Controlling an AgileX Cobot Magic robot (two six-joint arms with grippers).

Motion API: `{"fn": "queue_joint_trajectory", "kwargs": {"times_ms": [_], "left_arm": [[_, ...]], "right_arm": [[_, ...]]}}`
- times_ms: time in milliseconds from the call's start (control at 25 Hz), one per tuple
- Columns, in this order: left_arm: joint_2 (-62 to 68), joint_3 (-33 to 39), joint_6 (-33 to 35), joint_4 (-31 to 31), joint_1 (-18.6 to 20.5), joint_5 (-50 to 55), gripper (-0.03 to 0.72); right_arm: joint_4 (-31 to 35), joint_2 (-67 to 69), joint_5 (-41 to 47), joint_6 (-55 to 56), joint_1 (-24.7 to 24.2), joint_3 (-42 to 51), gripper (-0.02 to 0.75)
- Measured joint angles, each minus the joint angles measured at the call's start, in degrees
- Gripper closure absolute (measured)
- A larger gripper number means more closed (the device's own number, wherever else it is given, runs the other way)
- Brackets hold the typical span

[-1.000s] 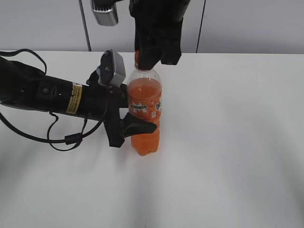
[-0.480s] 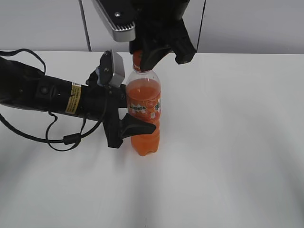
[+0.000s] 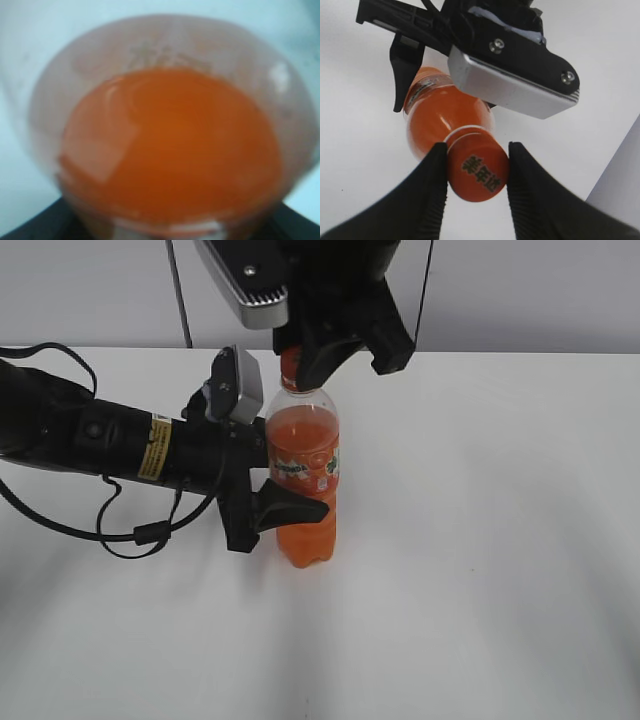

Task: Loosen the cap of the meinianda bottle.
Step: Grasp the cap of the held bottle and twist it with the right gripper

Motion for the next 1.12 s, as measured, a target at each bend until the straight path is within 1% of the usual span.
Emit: {"fn": "queue_joint_trajectory", "kwargs": {"times_ms": [720,1120], "left_arm": [[-0.2,0.0,0.1,-0.4,-0.1,-1.9,0.255],[-0.2,-0.1,0.1,-0.5,-0.2,-1.1,0.255]], "right_arm": [[0.1,-1.5,0.7,0.0,0.0,0.0,0.465],[0.1,-1.5,0.8,-0.1,0.0,0.0,0.465]]}}
